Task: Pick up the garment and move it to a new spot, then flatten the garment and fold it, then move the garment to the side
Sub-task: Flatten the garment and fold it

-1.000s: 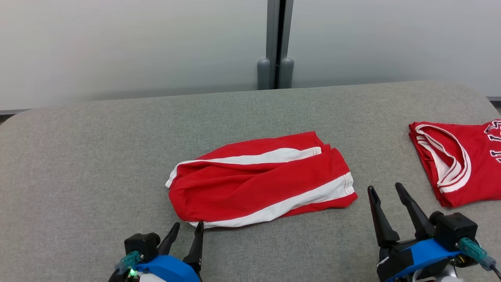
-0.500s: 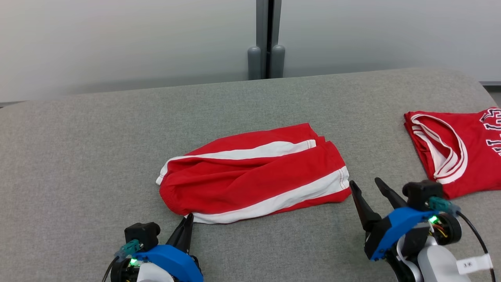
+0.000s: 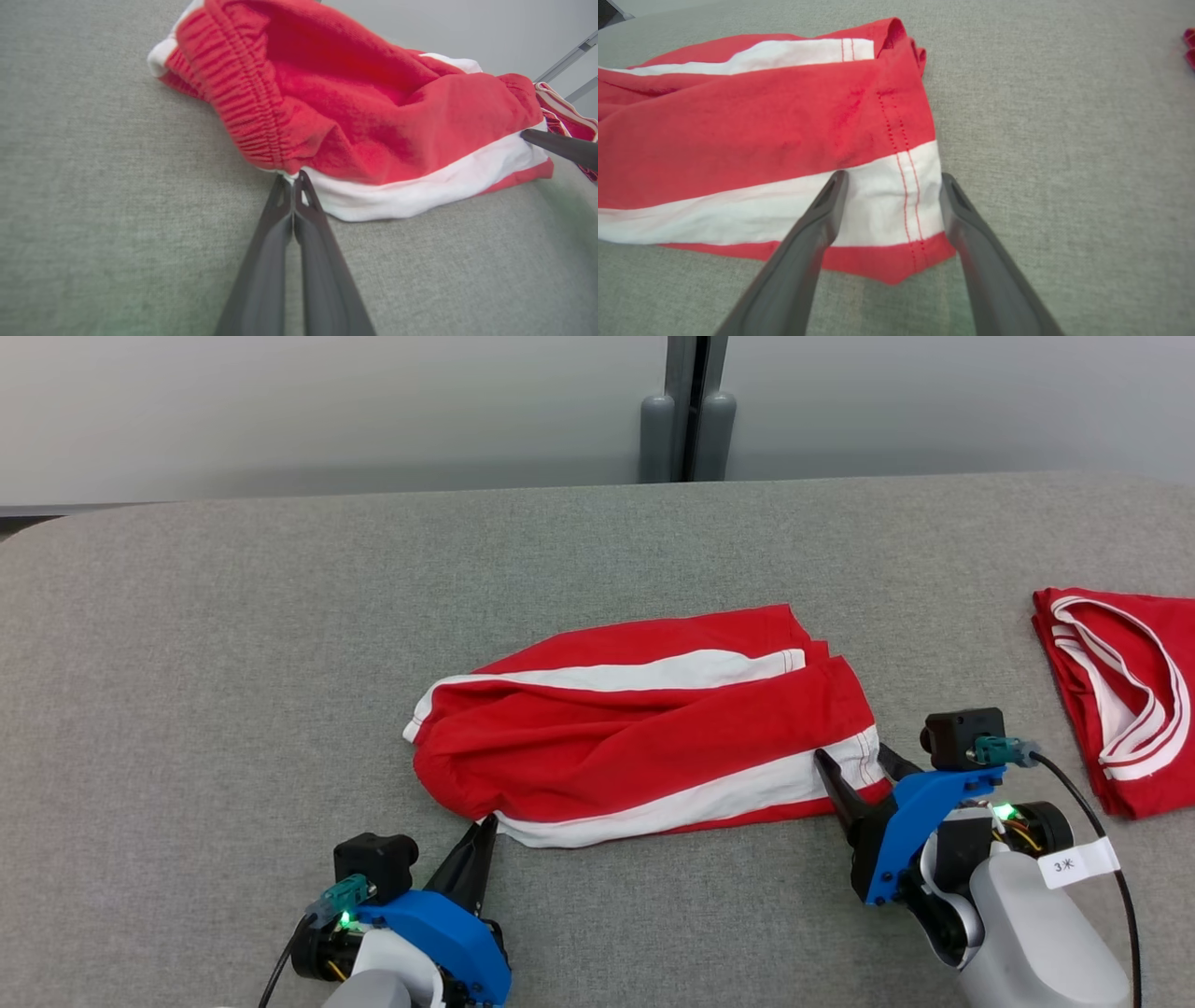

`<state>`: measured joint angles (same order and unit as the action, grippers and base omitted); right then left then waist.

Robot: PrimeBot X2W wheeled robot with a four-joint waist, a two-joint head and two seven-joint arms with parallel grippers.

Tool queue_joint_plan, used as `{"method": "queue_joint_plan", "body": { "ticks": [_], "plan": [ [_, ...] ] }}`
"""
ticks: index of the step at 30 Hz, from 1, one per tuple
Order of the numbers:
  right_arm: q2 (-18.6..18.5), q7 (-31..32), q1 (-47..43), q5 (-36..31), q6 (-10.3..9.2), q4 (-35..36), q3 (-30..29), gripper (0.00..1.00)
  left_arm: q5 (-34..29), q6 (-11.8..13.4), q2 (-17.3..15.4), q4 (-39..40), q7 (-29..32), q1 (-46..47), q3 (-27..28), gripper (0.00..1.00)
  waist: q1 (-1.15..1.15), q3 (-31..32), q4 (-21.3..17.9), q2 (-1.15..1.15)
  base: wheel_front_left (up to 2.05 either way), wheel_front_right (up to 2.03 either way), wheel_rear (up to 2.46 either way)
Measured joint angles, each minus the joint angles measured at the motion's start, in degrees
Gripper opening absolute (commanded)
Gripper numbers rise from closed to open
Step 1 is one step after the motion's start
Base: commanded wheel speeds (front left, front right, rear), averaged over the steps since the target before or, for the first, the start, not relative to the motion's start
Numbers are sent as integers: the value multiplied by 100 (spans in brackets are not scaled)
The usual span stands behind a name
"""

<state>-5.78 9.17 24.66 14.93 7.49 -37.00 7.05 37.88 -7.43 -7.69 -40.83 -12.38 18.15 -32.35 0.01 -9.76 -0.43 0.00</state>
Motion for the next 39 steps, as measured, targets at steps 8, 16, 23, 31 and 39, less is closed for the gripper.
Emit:
{"method": "queue_joint_plan", "body": {
  "ticks": [8, 16, 23, 31, 39],
  "plan": [
    [-143, -413, 116, 359, 0, -157, 455, 0, 154, 0, -93, -45, -110, 98, -155, 0, 0, 20, 6, 0, 0, 0, 0],
    [-259, -668, -360, 616, 0, 820, 531, 0, 271, 0, -214, 467, -236, 69, 23, 0, 0, 177, -53, 0, 0, 0, 0],
    [-447, -200, -779, 733, 0, 2688, 235, 0, 1162, 0, -404, 2335, 118, -122, 367, 0, -2, 110, -220, 0, 0, 0, 0],
    [-826, 539, 935, 980, 0, 3189, 249, 0, 1648, 486, -1011, 3181, 1956, 1702, 778, 0, 0, -634, -417, 0, 0, 0, 0],
    [-767, -394, 3722, 1117, 1, 1752, 400, 0, 1218, 843, -1185, 2229, 2117, 4105, 1180, 0, 2, -1375, -545, 0, 0, 0, 0]
  ]
}}
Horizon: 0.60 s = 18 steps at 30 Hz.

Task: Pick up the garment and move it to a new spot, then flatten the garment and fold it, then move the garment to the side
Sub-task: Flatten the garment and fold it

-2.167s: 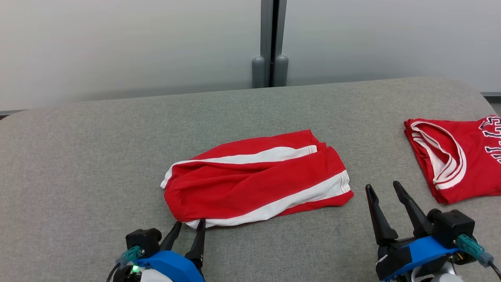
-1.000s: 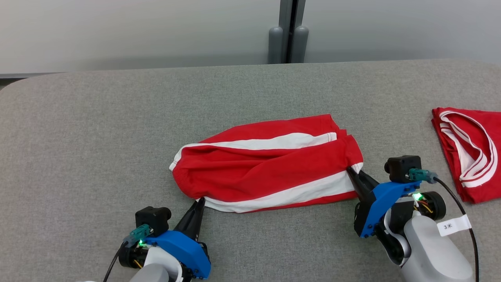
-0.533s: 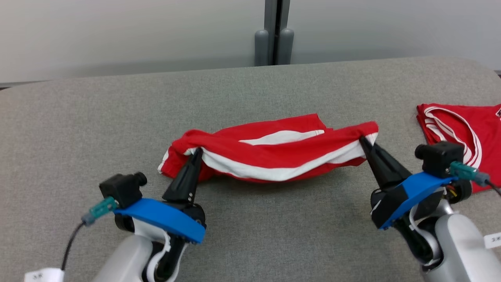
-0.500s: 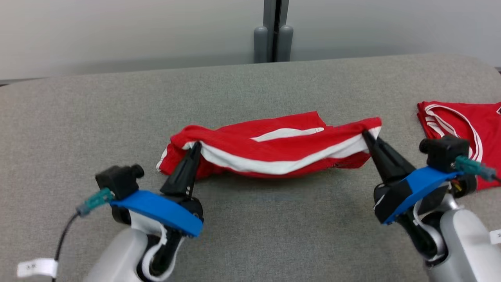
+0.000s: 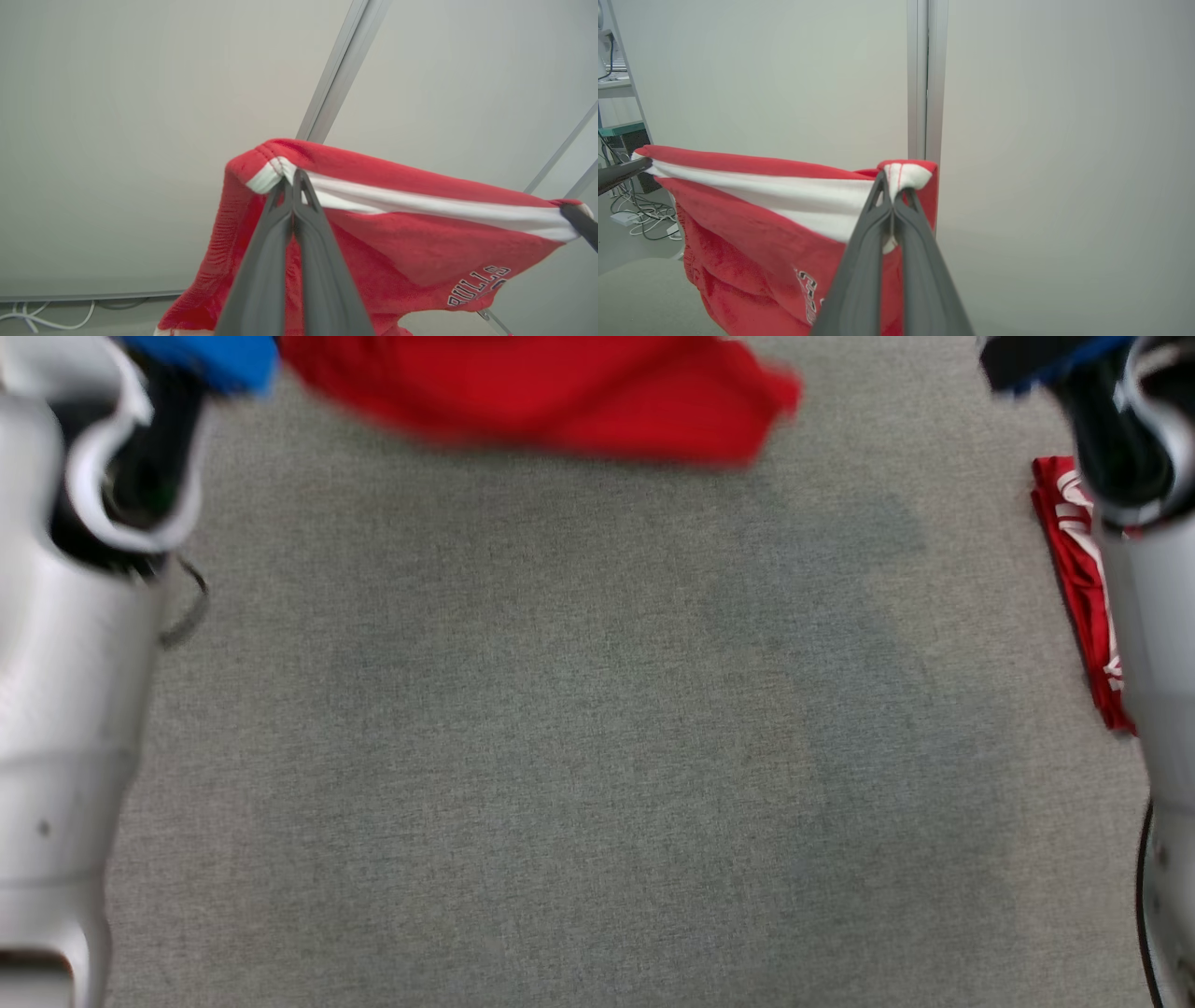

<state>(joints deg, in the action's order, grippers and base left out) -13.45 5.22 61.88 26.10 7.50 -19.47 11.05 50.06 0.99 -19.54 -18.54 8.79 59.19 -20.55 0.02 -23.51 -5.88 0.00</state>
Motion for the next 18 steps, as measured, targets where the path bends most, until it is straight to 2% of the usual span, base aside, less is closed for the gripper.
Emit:
{"method": "queue_joint_plan", "body": {
  "ticks": [4, 8, 11, 13, 15, 18],
  "plan": [
    [68, -934, 848, -186, 1, -536, 151, 0, -325, -24, 40, -433, -560, 754, 103, 0, 0, -80, -13, 0, 0, 0, 0],
    [45, -1607, 1198, -269, 0, -988, 366, 0, -381, -208, 255, -768, -1085, 1026, 118, 0, -2, -72, -17, 0, 0, 0, 0],
    [43, -1691, 1105, -197, 0, -1329, 740, 0, -369, -449, 360, -993, -1399, 864, 63, 0, -2, -78, -27, 0, 0, 0, 0],
    [142, -1666, 802, 108, -1, -1600, 959, 0, -271, -606, 388, -1150, -1644, 500, 36, 0, -2, -64, -60, 0, 0, 0, 0],
    [218, -1483, 368, 409, -1, -1816, 1223, 0, -211, -694, 347, -1339, -1733, -16, -67, 0, -2, -44, -135, 0, 0, 0, 0],
    [131, -1089, -119, 755, -1, -2007, 1692, 0, -112, -762, 360, -1651, -1744, -820, -307, 0, -2, 22, -163, 0, 0, 0, 0]
  ]
}}
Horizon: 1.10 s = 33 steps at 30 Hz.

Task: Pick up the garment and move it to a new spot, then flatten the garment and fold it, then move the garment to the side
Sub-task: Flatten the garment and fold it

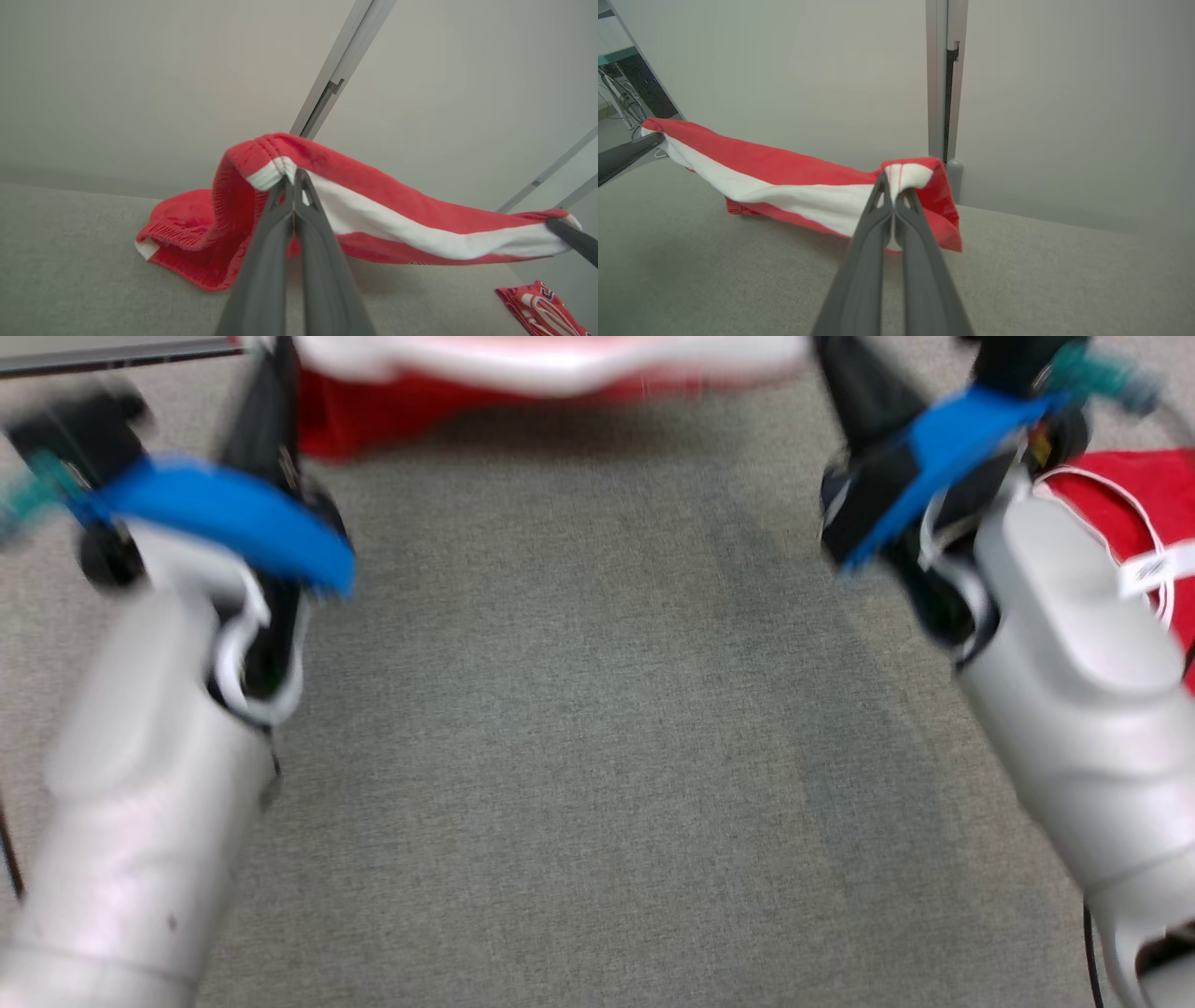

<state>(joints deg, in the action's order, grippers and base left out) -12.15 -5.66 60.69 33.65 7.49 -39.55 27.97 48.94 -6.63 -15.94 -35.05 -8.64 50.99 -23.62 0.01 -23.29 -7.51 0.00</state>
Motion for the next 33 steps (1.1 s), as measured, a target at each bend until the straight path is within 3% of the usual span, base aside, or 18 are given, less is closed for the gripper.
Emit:
{"method": "queue_joint_plan", "body": {
  "ticks": [5, 11, 14, 19, 23, 25, 26, 29, 33],
  "plan": [
    [-528, 867, -1003, 581, 0, 264, 767, 0, 142, -48, -14, -191, 308, -1101, -523, 0, -1, 280, 109, 0, 0, 0, 0],
    [-1411, 1936, -2153, 1131, 0, 1102, 1017, 0, 199, -57, -282, 234, 943, -2341, -1080, 0, -2, 805, 264, 0, 0, 0, 0],
    [-1792, 2650, -2925, 1479, 1, 1670, 754, 0, 328, -1, -522, 860, 1523, -2927, -1283, 0, -2, 1061, 355, 0, 0, 0, 0],
    [-2270, 3590, -4386, 1524, 4, 2754, -414, 0, 612, 497, -1122, 2816, 2401, -3900, -1446, 0, -3, 1351, 515, 0, 0, 0, 0],
    [-2176, 4390, -5670, 1078, 8, 3910, -1789, 0, 928, 1020, -1793, 4607, 3049, -4689, -1441, 0, -2, 1395, 599, 0, 0, 0, 0],
    [-1860, 4852, -6245, 721, 8, 4640, -2536, 0, 1073, 1259, -2080, 5384, 3306, -4993, -1421, 0, -3, 1379, 628, 0, 0, 0, 0],
    [-1394, 5259, -6683, 345, 4, 5422, -3139, 0, 1209, 1399, -2254, 5915, 3434, -5142, -1367, 0, -2, 1345, 669, 0, 0, 0, 0],
    [-846, 5692, -6804, -81, 1, 6362, -3443, 0, 1226, 1521, -2418, 6223, 3512, -5203, -1277, 0, -2, 1263, 718, 0, 0, 0, 0],
    [-669, 5854, -6242, -382, 1, 6572, -3216, 0, 1188, 1411, -2235, 5967, 3419, -4958, -1234, 0, -1, 1100, 737, 0, 0, 0, 0]
  ]
}}
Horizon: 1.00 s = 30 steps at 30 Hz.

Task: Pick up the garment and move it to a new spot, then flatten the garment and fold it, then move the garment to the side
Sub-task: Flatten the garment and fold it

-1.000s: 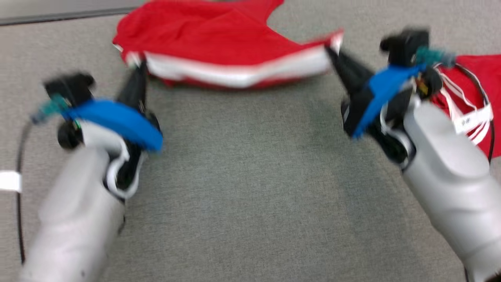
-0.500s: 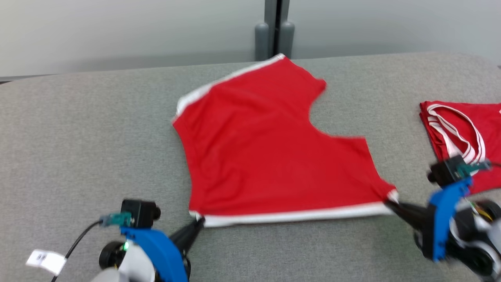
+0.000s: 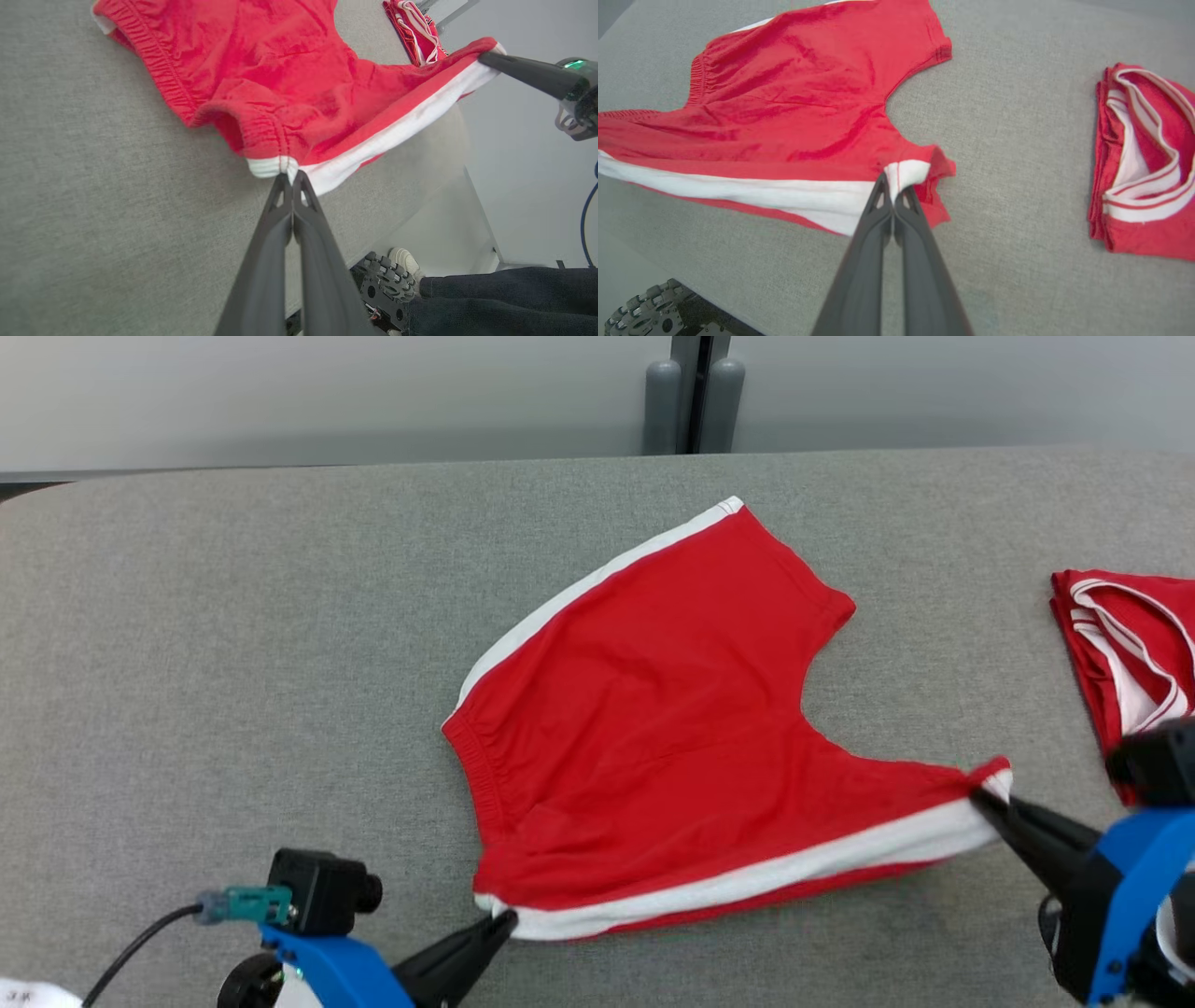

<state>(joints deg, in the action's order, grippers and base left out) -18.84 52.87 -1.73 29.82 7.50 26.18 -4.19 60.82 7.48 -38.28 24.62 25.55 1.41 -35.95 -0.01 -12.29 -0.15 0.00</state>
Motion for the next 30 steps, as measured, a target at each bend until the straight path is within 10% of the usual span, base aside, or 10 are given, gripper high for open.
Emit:
{"method": "queue_joint_plan", "body": {
  "ticks": [14, 30],
  "plan": [
    [-525, -1430, 3511, -78, -1, -2763, 1250, 0, -187, -250, 1572, -2243, -666, 2052, 256, 0, 2, -786, 418, 0, 0, 0, 0],
    [-298, -3404, 5653, -280, -1, -5682, 2340, 0, -275, -525, 2521, -3802, -1436, 2925, 353, 0, 2, -1482, 979, 0, 0, 0, 0]
  ]
}}
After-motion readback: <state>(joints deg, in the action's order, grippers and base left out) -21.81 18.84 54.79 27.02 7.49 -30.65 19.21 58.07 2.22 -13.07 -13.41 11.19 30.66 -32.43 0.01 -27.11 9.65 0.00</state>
